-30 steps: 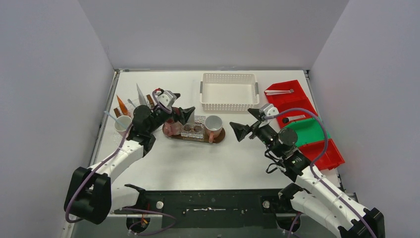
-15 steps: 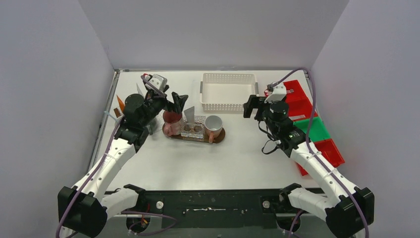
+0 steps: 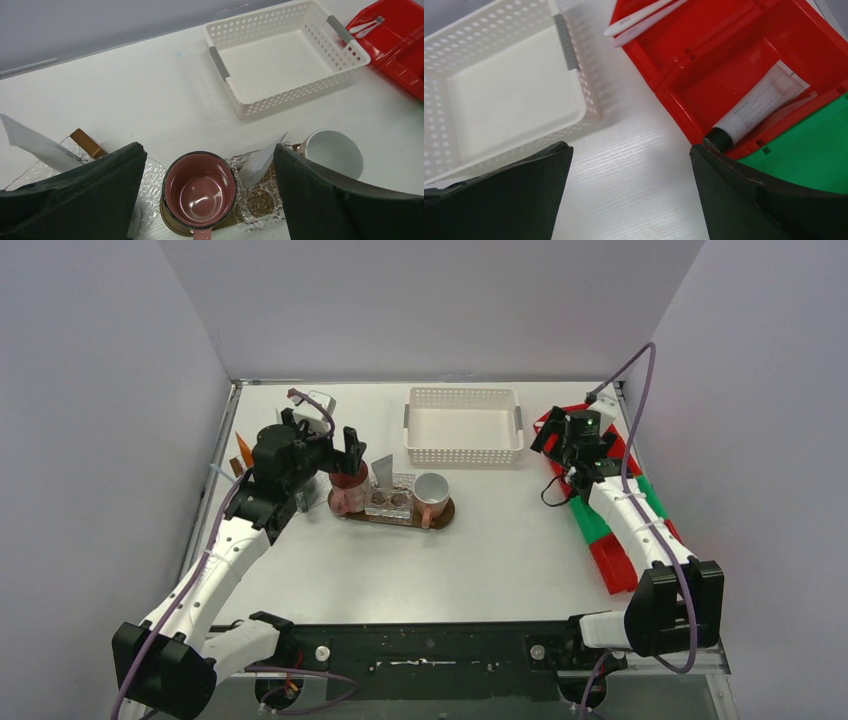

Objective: Prepare toiletry sets of a toothbrush and toothpaste on the tray
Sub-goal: Place the toothpaste in the toothpaste holder, then pick up the toothpaste from the storage box.

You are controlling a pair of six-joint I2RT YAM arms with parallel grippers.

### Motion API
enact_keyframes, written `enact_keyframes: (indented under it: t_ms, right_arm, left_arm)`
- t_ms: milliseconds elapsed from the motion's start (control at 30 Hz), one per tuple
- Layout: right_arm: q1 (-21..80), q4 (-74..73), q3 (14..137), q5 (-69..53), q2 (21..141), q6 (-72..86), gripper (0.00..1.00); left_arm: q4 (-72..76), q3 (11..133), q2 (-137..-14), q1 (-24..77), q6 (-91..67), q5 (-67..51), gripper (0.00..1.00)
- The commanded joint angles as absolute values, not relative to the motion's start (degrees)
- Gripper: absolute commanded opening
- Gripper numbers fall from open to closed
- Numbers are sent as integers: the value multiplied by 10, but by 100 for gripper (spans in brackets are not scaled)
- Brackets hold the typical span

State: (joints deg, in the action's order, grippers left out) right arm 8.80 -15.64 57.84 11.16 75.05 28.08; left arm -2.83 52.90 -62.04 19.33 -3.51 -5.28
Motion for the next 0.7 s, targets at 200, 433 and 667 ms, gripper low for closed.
enact_keyframes:
  t_ms: [200, 433, 667]
  right_arm:
    - [34, -257, 654, 152, 854, 348, 80]
    - [35, -303, 664, 217, 901, 419, 65]
    - [34, -312, 678, 249, 939, 458, 60]
  left_arm:
    - [-43, 544, -605, 191, -15, 11, 97]
    - [-45, 543, -604, 194, -3, 31, 97]
    - [-46, 543, -605, 199, -3, 36, 98]
